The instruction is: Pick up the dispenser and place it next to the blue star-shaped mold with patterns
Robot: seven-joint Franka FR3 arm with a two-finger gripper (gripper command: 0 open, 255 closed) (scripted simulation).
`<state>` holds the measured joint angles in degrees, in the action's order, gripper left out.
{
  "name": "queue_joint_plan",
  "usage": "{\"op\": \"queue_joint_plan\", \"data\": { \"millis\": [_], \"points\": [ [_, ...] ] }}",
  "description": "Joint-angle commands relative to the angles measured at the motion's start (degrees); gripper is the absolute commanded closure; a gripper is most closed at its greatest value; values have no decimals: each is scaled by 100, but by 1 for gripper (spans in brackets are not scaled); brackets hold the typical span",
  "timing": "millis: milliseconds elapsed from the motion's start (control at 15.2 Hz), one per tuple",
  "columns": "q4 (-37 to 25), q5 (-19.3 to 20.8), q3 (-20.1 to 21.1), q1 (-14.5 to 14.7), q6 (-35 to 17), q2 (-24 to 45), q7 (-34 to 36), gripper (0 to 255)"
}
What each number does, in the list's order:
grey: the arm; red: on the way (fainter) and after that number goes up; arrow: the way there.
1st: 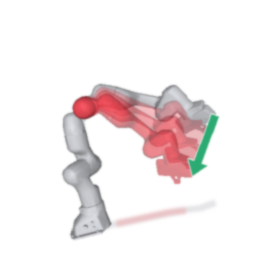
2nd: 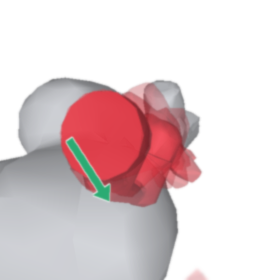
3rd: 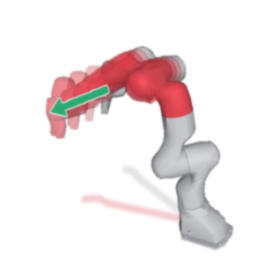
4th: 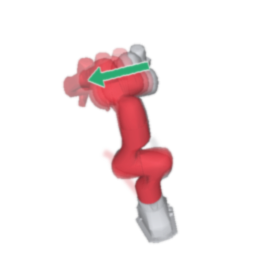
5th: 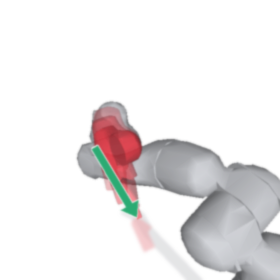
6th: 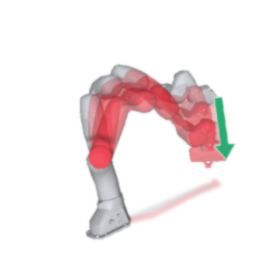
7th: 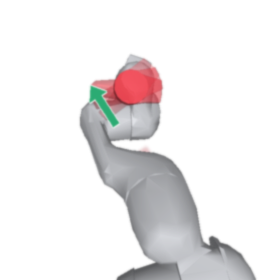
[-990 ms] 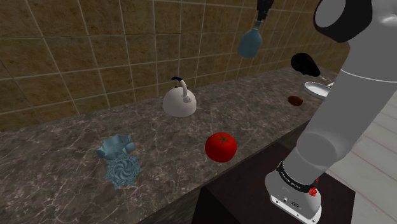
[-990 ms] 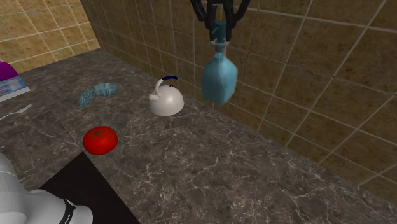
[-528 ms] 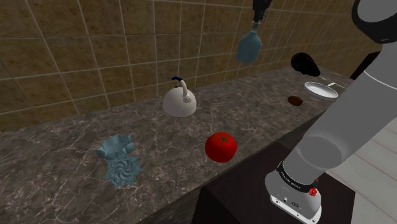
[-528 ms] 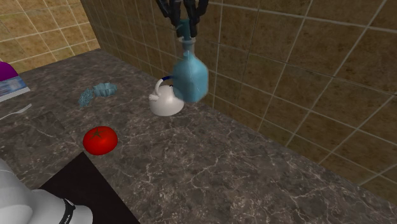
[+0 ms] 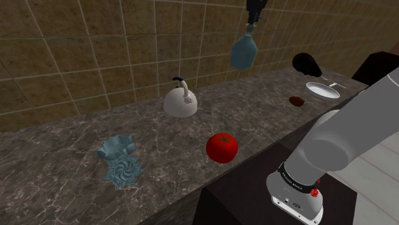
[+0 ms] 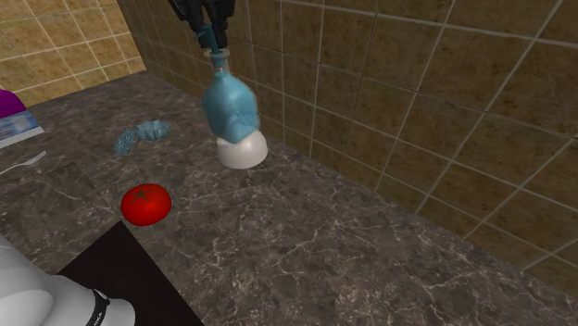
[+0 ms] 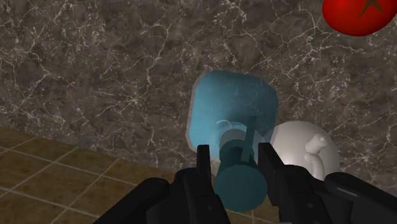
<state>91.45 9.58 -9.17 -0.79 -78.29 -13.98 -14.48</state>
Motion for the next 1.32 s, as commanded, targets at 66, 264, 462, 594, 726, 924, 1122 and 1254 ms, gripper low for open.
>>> {"op": "queue_joint_plan", "data": {
  "millis": [66, 264, 462, 594, 726, 924, 1122, 1254],
  "points": [
    [377, -28, 291, 140, 26, -343, 448, 255],
    [582, -105, 586, 273, 107, -568, 875, 255],
    [725, -211, 885, 403, 191, -737, 1304, 255],
    [786, -293, 1086, 490, 247, -819, 1591, 255],
    [821, -382, 1289, 577, 301, -877, 1880, 255],
    [826, -524, 1600, 702, 378, -916, 2318, 255],
    [772, -667, 1919, 822, 450, -899, 2763, 255],
    [704, -759, 2134, 903, 494, -856, 3065, 255]
  ]
}}
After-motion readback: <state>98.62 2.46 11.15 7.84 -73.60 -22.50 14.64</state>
